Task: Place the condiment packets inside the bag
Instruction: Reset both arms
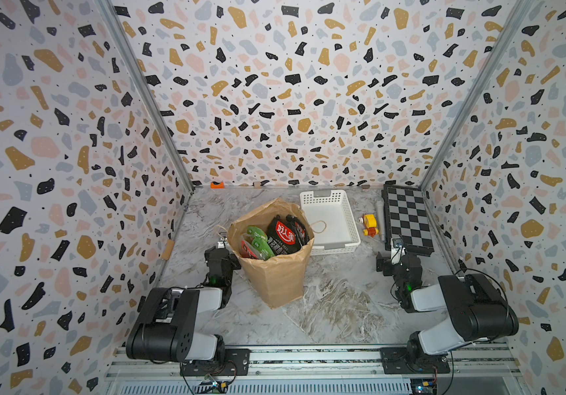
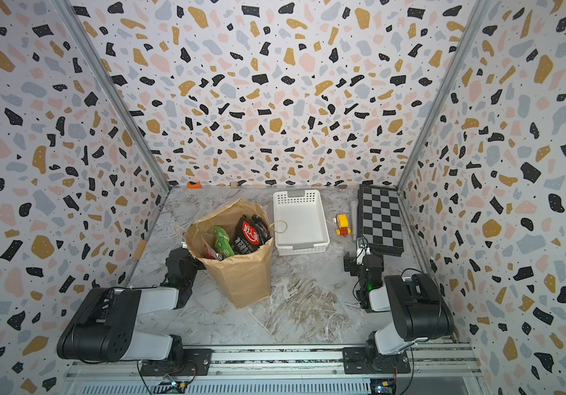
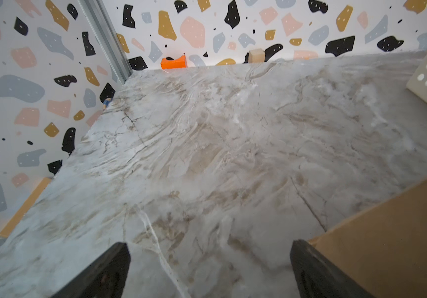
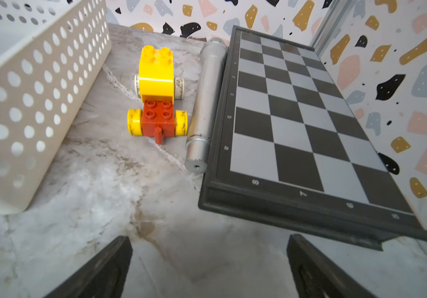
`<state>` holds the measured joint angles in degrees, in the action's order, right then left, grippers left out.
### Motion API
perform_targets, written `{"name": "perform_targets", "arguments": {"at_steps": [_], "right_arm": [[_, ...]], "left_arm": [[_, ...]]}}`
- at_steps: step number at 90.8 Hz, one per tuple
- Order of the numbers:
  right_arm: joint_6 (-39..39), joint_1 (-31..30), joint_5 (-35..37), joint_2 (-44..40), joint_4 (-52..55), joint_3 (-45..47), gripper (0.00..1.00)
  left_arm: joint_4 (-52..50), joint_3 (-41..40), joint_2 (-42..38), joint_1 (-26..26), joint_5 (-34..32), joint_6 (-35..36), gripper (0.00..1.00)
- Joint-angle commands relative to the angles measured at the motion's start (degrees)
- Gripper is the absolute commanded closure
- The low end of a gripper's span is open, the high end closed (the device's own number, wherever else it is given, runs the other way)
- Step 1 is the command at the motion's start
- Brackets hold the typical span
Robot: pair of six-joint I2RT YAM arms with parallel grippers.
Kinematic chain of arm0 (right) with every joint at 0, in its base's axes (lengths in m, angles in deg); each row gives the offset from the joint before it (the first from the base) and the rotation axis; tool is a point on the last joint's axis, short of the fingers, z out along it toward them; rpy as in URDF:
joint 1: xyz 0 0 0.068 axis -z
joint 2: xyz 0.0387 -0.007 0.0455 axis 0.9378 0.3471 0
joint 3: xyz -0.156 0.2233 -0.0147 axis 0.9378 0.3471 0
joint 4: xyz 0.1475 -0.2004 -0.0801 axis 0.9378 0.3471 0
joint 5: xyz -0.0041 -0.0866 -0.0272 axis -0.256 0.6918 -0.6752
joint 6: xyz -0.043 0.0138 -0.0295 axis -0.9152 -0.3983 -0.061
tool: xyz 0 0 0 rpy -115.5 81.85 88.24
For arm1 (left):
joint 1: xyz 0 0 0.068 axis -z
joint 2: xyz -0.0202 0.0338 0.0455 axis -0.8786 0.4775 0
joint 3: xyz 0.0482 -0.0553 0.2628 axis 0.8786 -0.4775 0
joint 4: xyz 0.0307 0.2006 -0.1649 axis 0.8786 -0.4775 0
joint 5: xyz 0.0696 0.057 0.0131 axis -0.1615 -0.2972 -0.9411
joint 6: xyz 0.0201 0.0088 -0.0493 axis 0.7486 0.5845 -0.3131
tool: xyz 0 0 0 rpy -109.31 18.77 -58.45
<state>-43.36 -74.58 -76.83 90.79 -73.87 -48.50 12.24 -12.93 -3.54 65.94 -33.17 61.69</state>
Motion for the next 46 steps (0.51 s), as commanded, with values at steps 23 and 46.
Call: {"name": "perform_targets", "arguments": {"at_steps": [23, 46], "right_arm": [[2.32, 3.65, -4.59, -1.02, 10.44, -8.09, 0.00], [2.10, 3.64, -4.60, -0.90, 8.88, -7.57, 0.00]], "left_arm": [[-0.28, 1.05, -0.62, -0.06, 0.74, -0.37, 0.00], [-1.06, 1.58, -0.48, 0.45, 0.20, 0.09, 0.00]]}}
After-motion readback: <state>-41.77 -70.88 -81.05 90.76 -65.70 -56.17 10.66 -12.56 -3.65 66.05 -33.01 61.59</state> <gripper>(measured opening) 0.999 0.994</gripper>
